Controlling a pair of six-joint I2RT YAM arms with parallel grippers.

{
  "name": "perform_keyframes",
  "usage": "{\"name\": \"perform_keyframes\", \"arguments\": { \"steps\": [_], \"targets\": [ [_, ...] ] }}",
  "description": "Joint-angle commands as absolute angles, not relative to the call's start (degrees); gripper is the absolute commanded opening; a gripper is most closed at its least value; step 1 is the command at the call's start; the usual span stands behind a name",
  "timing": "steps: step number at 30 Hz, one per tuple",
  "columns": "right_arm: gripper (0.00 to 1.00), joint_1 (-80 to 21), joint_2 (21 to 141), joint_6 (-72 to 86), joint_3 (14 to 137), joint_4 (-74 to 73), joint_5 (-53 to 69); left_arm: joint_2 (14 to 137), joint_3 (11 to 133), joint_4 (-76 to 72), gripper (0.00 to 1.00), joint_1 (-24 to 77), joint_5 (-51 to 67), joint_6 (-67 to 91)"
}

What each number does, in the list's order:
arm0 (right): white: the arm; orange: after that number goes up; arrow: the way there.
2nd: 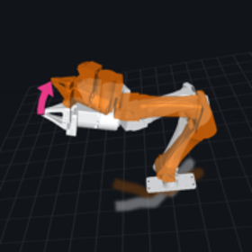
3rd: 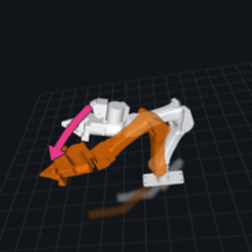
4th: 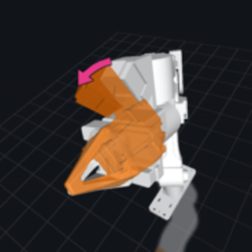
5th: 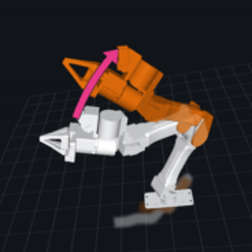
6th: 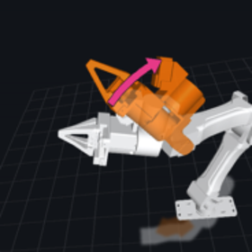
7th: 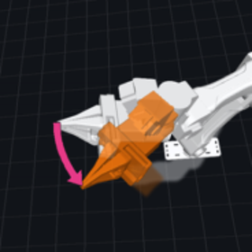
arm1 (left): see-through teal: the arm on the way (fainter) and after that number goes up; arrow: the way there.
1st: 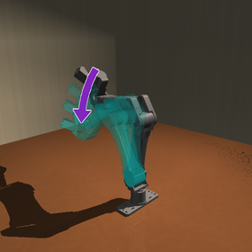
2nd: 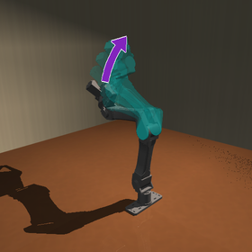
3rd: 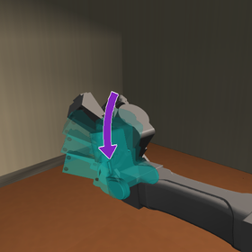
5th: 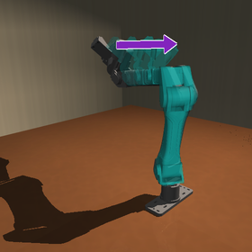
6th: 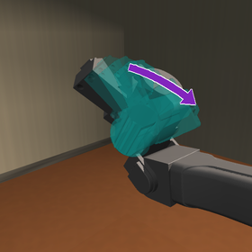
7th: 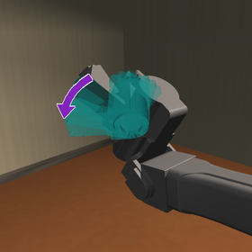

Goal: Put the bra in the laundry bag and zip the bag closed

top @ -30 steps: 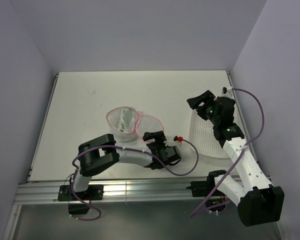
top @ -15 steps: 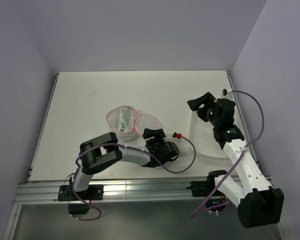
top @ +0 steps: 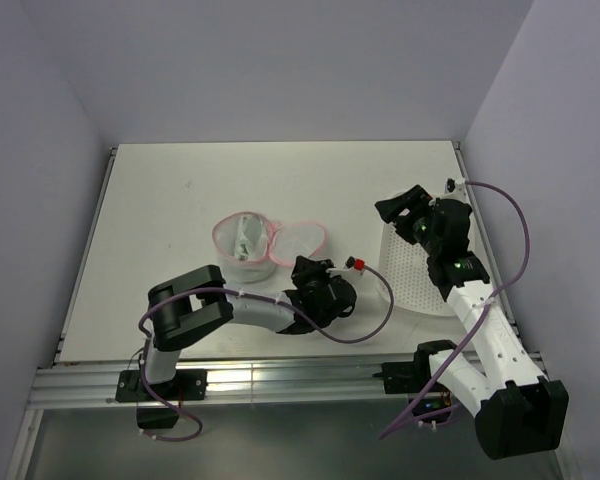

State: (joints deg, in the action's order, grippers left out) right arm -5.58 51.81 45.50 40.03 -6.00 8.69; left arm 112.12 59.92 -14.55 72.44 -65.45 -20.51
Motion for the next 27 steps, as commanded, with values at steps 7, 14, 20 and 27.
{"name": "perform_keyframes", "arguments": {
  "steps": [7,14,20,27],
  "targets": [
    [0.74,-5.10,49.57,43.51,40.08,-4.92,8.79,102.05,67.84,-2.83,0.00,72.25,-64.70,-5.99],
    [0.74,-5.10,50.18,42.10,41.04,-5.71,10.98,94.49,73.03,10.71,0.00,71.19,-58.38,10.35],
    [0.74,-5.18,50.36,40.87,40.08,-6.06,12.91,83.26,69.18,15.82,0.00,65.58,-46.43,24.77],
    [0.74,-12.37,54.13,41.57,41.57,-5.71,13.64,70.67,55.57,9.41,0.00,53.01,-23.40,35.76]
  ]
}}
